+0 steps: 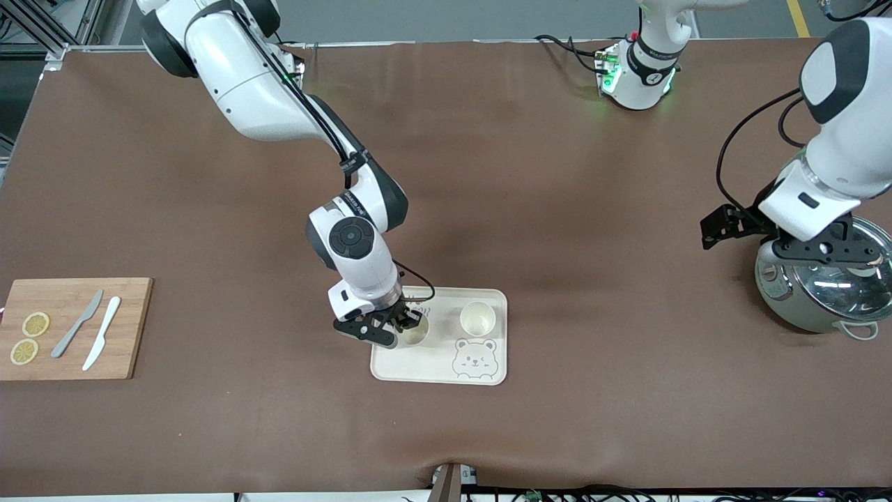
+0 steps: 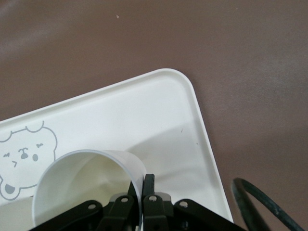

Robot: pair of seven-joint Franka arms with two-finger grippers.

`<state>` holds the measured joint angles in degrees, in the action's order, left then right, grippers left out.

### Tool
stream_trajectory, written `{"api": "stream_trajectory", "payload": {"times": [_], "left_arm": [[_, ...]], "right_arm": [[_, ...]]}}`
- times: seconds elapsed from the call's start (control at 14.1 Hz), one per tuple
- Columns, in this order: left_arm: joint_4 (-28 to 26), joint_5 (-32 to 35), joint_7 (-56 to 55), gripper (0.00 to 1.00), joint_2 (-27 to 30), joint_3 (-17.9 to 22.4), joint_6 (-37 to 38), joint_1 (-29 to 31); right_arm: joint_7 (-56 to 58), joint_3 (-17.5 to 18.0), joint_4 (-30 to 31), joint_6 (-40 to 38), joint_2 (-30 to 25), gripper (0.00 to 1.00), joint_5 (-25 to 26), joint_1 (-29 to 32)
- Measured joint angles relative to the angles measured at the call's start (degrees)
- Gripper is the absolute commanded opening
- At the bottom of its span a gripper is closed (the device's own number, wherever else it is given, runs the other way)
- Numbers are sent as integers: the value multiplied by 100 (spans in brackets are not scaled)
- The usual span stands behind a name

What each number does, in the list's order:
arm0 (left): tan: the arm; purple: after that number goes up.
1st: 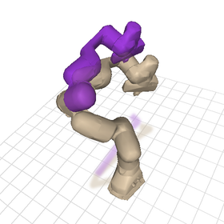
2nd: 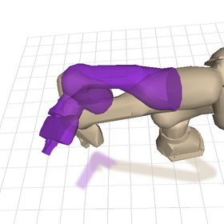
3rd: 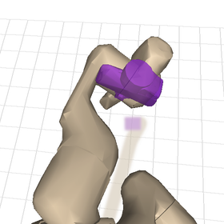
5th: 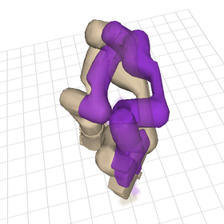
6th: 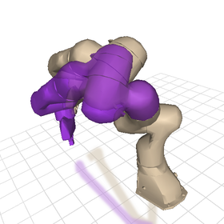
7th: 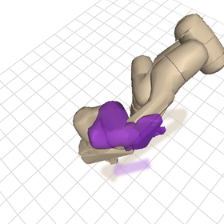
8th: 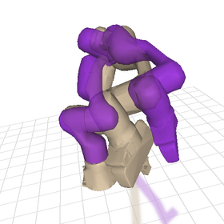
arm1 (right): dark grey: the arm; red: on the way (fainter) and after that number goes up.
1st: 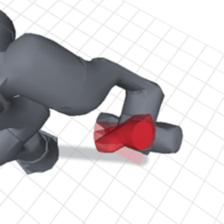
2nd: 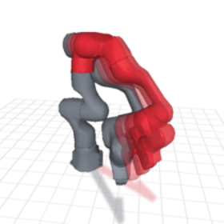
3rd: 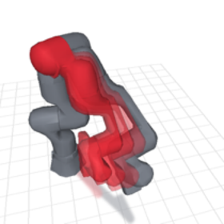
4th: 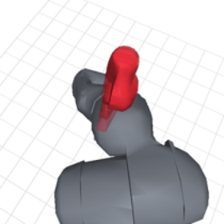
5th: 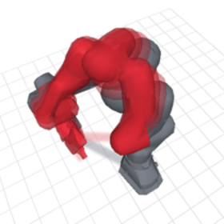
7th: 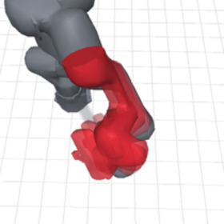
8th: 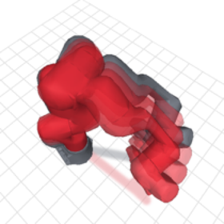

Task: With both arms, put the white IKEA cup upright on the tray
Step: 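Lower the cup upright beside the other cup and open the right gripper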

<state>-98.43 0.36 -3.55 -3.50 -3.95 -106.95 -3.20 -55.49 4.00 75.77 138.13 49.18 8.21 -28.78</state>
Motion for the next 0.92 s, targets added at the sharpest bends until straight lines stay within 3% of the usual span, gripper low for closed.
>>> {"api": "stream_trajectory", "payload": {"times": [0.28,0.71,0.92], "left_arm": [[-509,-4,3,100,562,401,0,-305],[-935,-5,20,100,1163,439,-1,-300],[-881,-5,22,100,1274,446,-4,-300]], "right_arm": [[-34,-92,-8,132,95,0,7,-105],[-38,-111,-9,164,108,0,11,-115],[-38,-111,-9,184,117,14,26,-118]]}}
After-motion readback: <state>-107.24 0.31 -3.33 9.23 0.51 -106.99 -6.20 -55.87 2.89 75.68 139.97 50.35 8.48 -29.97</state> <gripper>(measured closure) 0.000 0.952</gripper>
